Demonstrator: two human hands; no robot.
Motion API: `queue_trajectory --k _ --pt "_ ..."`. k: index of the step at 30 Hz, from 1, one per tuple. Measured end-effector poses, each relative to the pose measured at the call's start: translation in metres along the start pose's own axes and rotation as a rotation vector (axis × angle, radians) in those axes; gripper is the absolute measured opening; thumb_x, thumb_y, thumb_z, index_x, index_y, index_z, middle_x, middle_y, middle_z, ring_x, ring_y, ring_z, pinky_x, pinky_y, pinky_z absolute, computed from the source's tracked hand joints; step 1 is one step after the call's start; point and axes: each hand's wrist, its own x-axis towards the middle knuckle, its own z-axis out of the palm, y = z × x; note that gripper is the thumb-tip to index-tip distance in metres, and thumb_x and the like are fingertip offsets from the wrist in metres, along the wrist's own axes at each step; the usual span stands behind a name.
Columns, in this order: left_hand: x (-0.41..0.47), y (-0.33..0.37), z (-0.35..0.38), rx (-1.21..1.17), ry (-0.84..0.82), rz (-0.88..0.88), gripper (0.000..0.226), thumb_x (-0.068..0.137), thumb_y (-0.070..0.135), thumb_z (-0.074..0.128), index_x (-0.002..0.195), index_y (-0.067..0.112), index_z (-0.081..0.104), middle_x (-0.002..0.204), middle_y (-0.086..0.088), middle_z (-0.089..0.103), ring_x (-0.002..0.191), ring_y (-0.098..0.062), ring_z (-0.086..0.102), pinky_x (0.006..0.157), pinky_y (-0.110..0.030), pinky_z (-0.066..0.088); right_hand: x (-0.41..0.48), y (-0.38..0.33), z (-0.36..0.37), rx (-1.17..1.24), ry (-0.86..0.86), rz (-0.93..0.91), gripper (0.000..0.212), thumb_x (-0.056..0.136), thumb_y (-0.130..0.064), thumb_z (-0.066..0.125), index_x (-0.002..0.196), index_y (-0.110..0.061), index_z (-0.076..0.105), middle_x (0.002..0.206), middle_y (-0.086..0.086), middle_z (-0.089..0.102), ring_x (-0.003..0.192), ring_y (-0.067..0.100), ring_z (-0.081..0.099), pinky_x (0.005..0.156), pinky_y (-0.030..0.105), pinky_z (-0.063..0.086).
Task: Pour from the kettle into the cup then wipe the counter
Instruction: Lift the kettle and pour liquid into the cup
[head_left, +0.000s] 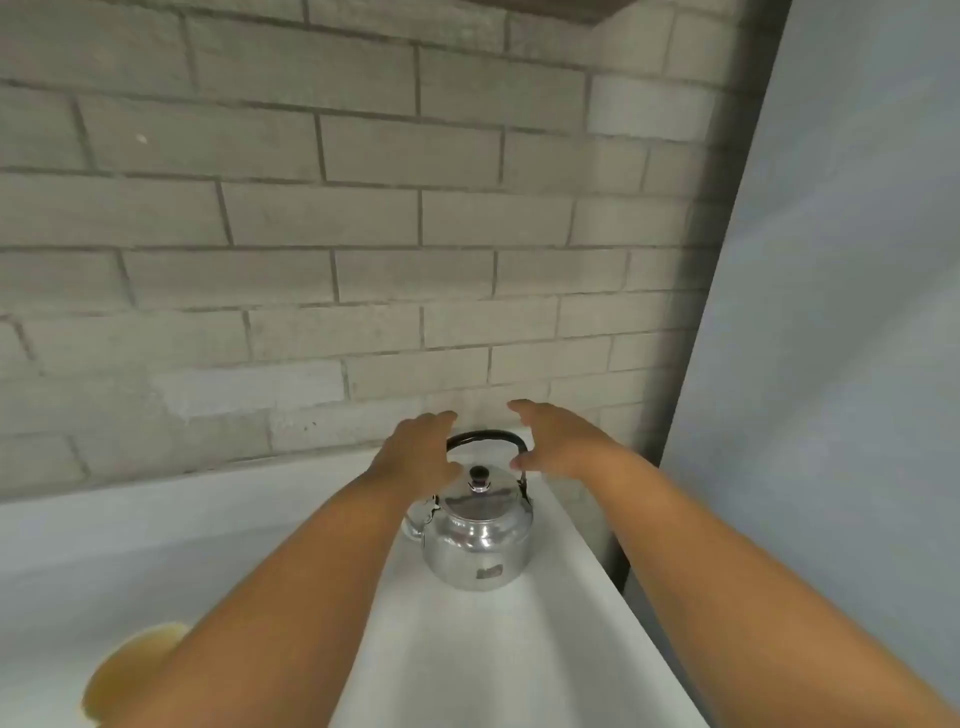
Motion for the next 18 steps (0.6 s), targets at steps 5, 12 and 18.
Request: queue_trajectory --k 5,12,18 --pt "0.022 -0.007 0.027 -0.125 -0.036 -0.111 0.054 0.081 0.023 0.063 0.129 0.016 0.041 0.113 -0.01 0.059 0.099 -0.027 0.056 0.078 -0.035 0.049 0.041 0.029 0.027 0.133 0.002 -0.063 0.084 0.077 -0.035 0.071 0.145 -0.023 0.024 0.147 0.006 0.038 0.131 0.025 0.039 0.103 0.034 0.035" --pt "0.033 -0.011 0.043 -0.271 0.109 -0.166 0.014 0.091 0.023 0.049 0.078 0.018 0.053 0.067 0.004 0.052 0.059 -0.012 0.049 0.05 -0.024 0.032 0.077 0.036 0.054 0.433 0.108 -0.152 0.022 0.072 -0.03 0.073 0.071 -0.011 0.062 0.06 -0.006 0.053 0.06 0.014 0.054 0.052 0.021 0.038" --pt "0.024 -0.009 0.048 -0.349 0.148 -0.193 0.025 0.088 0.022 0.051 0.064 0.028 0.045 0.066 0.007 0.051 0.06 -0.007 0.048 0.051 -0.023 0.032 0.073 0.031 0.065 0.784 0.18 -0.113 0.026 0.062 -0.017 0.084 0.064 -0.004 0.061 0.053 -0.007 0.052 0.046 0.001 0.046 0.048 0.012 0.038"
